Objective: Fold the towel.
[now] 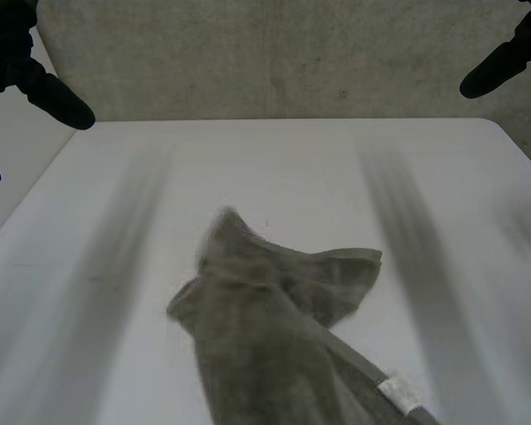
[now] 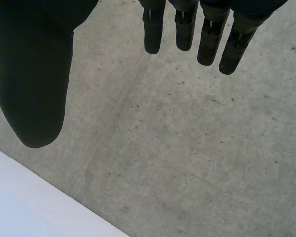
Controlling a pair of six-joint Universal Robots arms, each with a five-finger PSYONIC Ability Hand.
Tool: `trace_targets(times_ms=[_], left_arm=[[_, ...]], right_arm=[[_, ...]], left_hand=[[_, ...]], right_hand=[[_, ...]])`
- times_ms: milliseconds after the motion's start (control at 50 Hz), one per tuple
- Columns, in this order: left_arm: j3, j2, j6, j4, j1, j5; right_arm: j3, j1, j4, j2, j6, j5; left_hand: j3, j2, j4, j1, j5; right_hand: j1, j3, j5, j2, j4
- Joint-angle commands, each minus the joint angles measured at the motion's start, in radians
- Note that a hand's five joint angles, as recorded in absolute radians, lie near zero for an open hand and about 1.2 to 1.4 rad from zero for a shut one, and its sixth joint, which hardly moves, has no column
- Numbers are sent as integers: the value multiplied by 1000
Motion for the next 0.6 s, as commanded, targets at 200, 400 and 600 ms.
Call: trace_targets(times_ms=[200, 400, 600], left_arm=[[-6, -5, 0, 6, -8, 1], [-35, -60, 20, 34, -9, 65], [-153, -236, 34, 34, 23, 91]], right_arm=[[8, 6, -1, 12, -17, -18], [17, 60, 17, 107, -120, -94], [3, 155, 60, 298, -113, -113]], left_hand=[[7, 10, 7, -4, -32], [67, 69, 67, 56, 27], [67, 69, 67, 56, 27]], right_hand=[[-74, -42, -72, -73, -62], [-74, -42, -72, -73, -62], [-74, -42, -72, -73, -62]])
